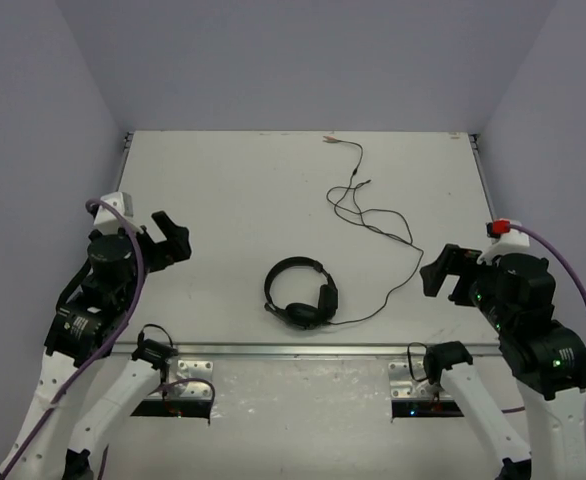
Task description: Wrap the headphones
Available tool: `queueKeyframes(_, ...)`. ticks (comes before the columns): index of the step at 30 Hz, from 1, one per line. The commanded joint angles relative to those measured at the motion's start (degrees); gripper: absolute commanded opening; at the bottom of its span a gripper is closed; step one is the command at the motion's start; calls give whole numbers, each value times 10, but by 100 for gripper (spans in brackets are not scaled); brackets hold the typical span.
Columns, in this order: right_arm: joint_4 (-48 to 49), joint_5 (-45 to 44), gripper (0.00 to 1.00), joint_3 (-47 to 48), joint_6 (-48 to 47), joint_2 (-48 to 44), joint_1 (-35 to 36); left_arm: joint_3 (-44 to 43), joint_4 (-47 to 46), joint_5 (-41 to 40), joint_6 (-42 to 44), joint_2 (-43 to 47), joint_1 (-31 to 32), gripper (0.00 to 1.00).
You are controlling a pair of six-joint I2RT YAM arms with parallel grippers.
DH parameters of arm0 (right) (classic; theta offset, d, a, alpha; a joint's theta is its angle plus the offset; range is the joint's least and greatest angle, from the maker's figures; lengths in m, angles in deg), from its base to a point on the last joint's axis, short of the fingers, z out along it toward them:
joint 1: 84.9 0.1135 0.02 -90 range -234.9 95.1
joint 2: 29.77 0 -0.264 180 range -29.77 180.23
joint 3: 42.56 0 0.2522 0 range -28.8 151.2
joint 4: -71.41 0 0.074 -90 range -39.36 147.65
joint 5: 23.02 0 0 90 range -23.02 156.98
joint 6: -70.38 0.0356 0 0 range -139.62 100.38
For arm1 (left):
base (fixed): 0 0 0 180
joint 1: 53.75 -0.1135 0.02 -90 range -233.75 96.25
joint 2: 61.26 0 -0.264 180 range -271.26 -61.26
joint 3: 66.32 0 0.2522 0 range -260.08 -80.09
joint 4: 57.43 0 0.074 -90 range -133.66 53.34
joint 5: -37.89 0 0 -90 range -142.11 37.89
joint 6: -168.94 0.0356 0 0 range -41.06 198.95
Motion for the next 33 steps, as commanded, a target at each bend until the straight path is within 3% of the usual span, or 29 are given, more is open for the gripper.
queueKeyframes(1,37,10,99,-13,-3,-13,-2,-14,-40,21,10,-19,-3,100)
queueKeyframes(6,117,82,99,-53,21,-63,-2,-24,-109,151,35,-133,-3,100)
queueKeyframes(10,164,164,99,-78,21,-78,-2,-26,-154,250,74,-289,2,100)
queueKeyframes(13,184,199,99,-93,27,-69,-2,-81,-103,234,114,-493,39,100)
queueKeyframes(18,224,239,99,-135,42,-61,-2,-100,-97,231,143,-611,103,99)
queueKeyframes(22,268,277,99,-173,62,-73,-2,-144,-100,137,168,-687,194,95)
queueKeyframes(29,292,299,99,-201,71,-93,-2,-156,-121,118,168,-756,206,86)
queueKeyframes(33,304,305,99,-217,77,-90,-2,-184,-139,139,163,-789,206,68)
